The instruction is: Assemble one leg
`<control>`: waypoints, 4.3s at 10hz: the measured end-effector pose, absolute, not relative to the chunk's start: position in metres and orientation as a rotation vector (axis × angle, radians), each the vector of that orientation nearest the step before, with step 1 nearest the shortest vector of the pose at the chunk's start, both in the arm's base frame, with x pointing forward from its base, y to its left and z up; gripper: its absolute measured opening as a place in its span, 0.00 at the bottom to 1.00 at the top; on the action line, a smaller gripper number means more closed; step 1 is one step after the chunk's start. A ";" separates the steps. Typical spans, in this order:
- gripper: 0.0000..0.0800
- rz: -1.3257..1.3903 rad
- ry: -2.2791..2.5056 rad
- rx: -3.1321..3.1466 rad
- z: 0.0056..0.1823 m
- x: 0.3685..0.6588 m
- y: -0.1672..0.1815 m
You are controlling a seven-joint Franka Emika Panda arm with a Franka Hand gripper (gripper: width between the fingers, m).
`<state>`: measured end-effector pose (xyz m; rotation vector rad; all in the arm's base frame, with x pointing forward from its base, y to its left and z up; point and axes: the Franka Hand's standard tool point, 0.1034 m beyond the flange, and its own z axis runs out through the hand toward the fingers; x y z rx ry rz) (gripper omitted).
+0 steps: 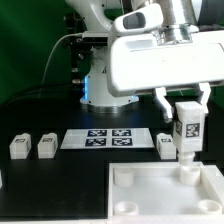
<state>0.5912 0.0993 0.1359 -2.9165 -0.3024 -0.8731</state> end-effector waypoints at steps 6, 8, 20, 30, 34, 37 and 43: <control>0.36 -0.854 -0.284 -2.900 0.114 0.625 0.108; 0.36 -0.841 -0.282 -2.901 0.106 0.625 0.110; 0.36 -0.868 -0.277 -2.898 0.074 0.615 0.116; 0.81 -0.886 -0.265 -2.903 0.073 0.615 0.116; 0.81 -0.803 -0.264 -2.914 0.079 0.613 0.121; 0.81 -0.722 -0.256 -2.936 0.079 0.617 0.111; 0.81 0.207 -0.278 -2.953 0.085 0.615 0.123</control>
Offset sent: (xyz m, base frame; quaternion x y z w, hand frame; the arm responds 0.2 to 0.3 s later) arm 0.0290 -0.0091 -0.0084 -0.0384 -0.0063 -0.0176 0.9991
